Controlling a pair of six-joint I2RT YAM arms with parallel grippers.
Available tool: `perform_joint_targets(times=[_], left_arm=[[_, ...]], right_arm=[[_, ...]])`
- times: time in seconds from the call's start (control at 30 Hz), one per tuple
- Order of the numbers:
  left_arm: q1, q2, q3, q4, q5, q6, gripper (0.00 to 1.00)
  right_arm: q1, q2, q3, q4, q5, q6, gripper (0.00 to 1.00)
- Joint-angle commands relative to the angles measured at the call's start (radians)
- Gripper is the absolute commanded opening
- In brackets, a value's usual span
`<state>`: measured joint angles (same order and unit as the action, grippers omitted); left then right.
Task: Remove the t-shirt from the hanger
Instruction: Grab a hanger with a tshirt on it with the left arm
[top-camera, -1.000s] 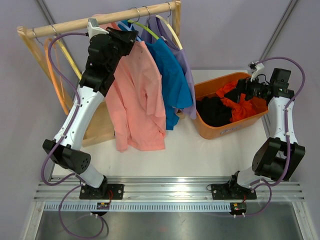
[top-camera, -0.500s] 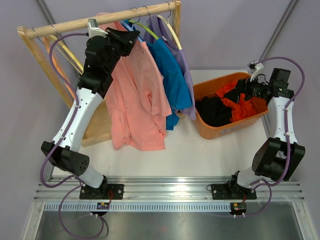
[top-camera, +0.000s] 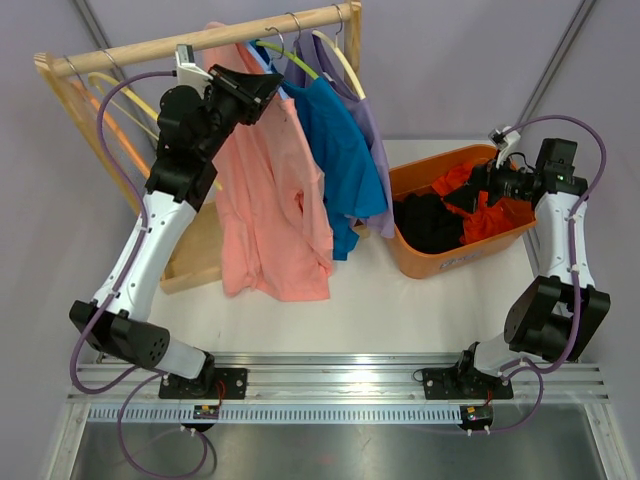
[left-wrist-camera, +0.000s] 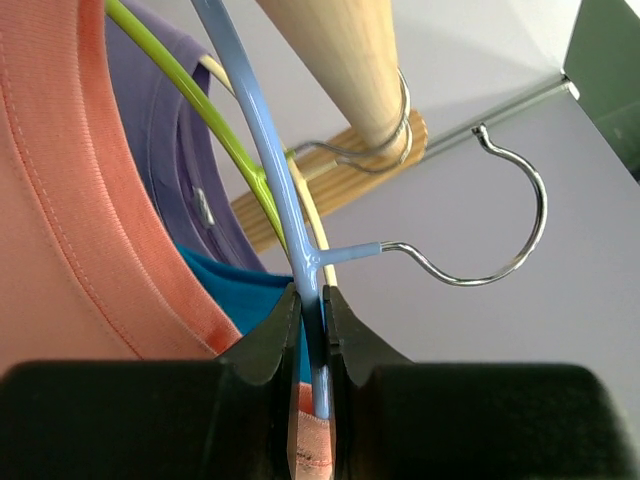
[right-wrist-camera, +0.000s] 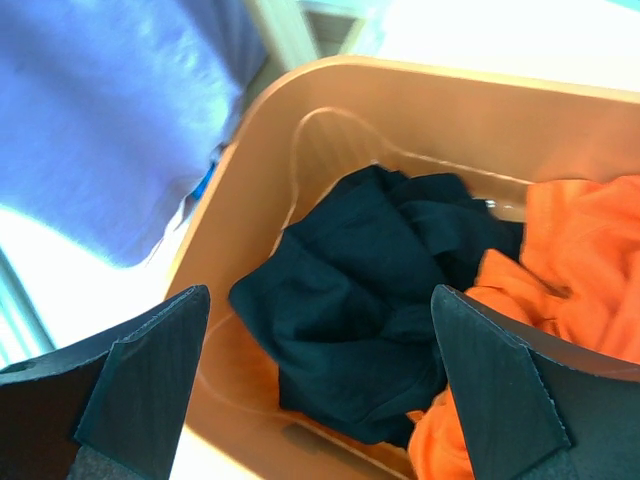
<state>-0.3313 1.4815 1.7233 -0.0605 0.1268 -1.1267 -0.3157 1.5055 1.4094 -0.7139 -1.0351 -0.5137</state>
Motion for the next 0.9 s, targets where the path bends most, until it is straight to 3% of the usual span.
perform_joint_targets(times=[0.0,0.23,0.27,0.3,0.43,0.53,0.67,0.73,0.87], left_arm=[[0.009,-0.108,-0.036,0.159,0.103,0.028,0.0],[0.009,-0.256,-0.215,0.134,0.258,0.073,0.0],[0.008,-0.277,-0.243,0.13,0.29,0.076,0.0],[0.009,-0.3,-0.269,0.126,0.307,0.084,0.0],[0.009,-0.413,-0.373,0.067,0.379,0.128,0.0],[0.009,-0.461,-0.428,0.011,0.457,0.176,0.0],[0.009,-0.516,-0.496,-0.068,0.601,0.237,0.0],[0.009,-0.549,-0.566,-0.062,0.643,0.246,0.0],[0.009,-0.63,-0.682,-0.012,0.756,0.243,0.0]], right_arm=[[0.009,-0.041,0.088,-0.186,-0.132,-0.233,1.0],[0.033,-0.012,0.183,-0.721,-0.253,-0.825,0.99],[0.073,0.014,0.198,-0.881,-0.243,-0.982,0.99],[0.101,0.028,0.23,-0.925,-0.203,-0.987,1.0],[0.22,0.01,0.223,-0.917,-0.155,-0.962,0.99],[0.303,-0.043,0.197,-0.799,-0.164,-0.878,1.0],[0.43,-0.096,0.183,-0.626,-0.163,-0.62,0.98],[0.49,-0.111,0.171,-0.493,-0.164,-0.519,0.98],[0.59,-0.142,0.163,-0.242,-0.157,-0.164,0.96]])
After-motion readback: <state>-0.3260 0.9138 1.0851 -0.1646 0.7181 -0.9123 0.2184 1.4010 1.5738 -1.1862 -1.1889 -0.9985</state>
